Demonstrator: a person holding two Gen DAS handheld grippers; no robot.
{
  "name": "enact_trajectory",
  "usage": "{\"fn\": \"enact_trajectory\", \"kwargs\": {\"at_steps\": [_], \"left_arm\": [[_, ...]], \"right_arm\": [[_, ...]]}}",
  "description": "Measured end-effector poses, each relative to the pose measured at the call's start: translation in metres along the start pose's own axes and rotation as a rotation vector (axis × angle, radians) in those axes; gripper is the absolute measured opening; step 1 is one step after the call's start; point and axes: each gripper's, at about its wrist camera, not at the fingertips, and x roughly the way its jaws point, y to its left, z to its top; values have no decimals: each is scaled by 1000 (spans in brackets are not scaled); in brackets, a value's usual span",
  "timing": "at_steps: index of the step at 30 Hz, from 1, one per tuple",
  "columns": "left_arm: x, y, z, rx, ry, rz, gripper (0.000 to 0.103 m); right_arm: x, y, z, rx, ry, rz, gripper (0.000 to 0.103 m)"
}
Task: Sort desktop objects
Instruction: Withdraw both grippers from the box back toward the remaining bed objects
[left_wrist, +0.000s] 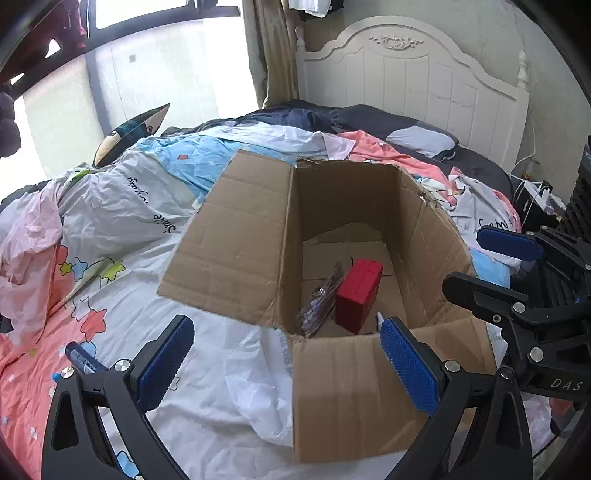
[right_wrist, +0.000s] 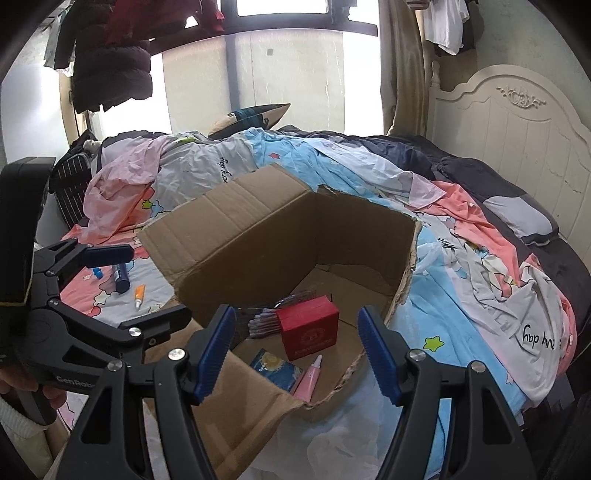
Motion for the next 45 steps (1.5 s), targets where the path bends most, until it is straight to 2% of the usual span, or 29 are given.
{"fn": "enact_trajectory", "kwargs": {"at_steps": [7,18,32,45], "left_arm": [[-13,21,-13,-42,7,-9,103],[-47,74,-56,-110,7,44,103],[-80,179,-129,-256,22,143,103],[-79,259,-182,-348,85,261,103]], "right_arm": [[-7,21,-1,-30,-1,4,65],[-9,83,-2,-127,-7,60,65],[18,167,-3,-233,14,148,65],[72,230,-10,-307,91,228,65]]}}
